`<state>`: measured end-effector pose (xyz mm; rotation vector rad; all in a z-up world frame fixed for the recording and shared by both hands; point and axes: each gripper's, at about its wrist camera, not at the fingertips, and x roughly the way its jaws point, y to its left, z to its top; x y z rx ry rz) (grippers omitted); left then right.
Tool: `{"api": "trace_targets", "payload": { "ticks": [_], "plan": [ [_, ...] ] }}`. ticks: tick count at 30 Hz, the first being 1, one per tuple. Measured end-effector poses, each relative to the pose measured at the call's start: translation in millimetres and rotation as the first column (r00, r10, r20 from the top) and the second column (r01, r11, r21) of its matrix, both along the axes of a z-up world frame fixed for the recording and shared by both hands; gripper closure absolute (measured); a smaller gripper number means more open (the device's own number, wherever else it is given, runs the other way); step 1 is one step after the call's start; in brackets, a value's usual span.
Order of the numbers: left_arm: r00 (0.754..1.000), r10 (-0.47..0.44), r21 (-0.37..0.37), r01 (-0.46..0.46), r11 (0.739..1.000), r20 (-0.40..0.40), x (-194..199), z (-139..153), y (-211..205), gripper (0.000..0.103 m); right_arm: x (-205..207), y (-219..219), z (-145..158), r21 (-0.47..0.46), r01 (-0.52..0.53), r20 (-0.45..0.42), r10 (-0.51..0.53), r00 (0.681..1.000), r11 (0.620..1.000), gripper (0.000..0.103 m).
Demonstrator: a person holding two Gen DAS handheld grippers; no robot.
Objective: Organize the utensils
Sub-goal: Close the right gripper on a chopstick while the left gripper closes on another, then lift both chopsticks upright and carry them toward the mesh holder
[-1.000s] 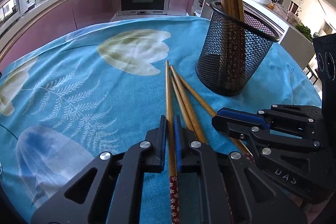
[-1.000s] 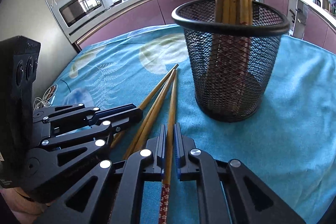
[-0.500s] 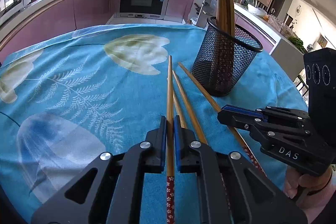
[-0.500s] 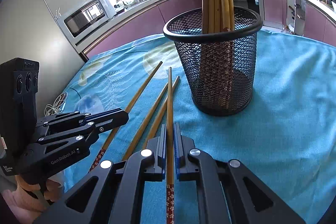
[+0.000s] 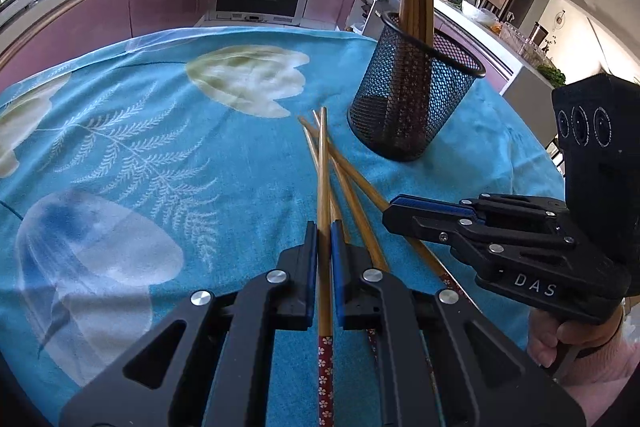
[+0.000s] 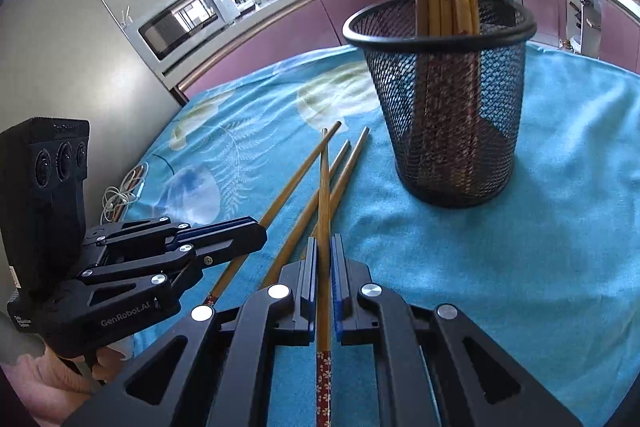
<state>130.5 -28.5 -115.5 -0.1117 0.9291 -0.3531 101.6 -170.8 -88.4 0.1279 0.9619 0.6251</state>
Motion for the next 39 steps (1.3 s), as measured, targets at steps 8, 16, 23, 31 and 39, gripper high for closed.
{"api": "trace_targets", "payload": {
  "ticks": [8,16,23,31,39],
  "plan": [
    [0.999,-0.034,0.027,0.035,0.999,-0.037,4.3,-7.2,-5.3,0.095,0.2,8.8,-2.7,-0.080,-0.010,0.010,0.010,1.000,0.997,0.096],
    [0.998,-0.046,0.029,0.047,0.998,-0.038,10.5,-8.2,-7.6,0.095,3.9,9.0,-4.2,-0.084,-0.016,0.013,0.017,1.000,0.996,0.097],
    [1.000,-0.018,0.007,0.018,1.000,-0.015,4.2,-2.0,-1.7,0.096,-0.7,-0.6,1.6,-0.024,-0.001,0.029,0.001,1.000,1.000,0.097],
    [0.999,-0.019,-0.027,0.020,0.999,0.038,-6.7,16.9,2.9,0.096,-10.9,-7.8,17.4,0.026,-0.014,0.073,0.012,0.997,1.000,0.097],
    [0.995,-0.021,-0.054,0.026,0.998,0.093,-19.0,37.9,4.3,0.096,-18.2,-20.1,31.7,0.060,-0.004,0.105,-0.002,0.994,0.998,0.097]
  ]
}}
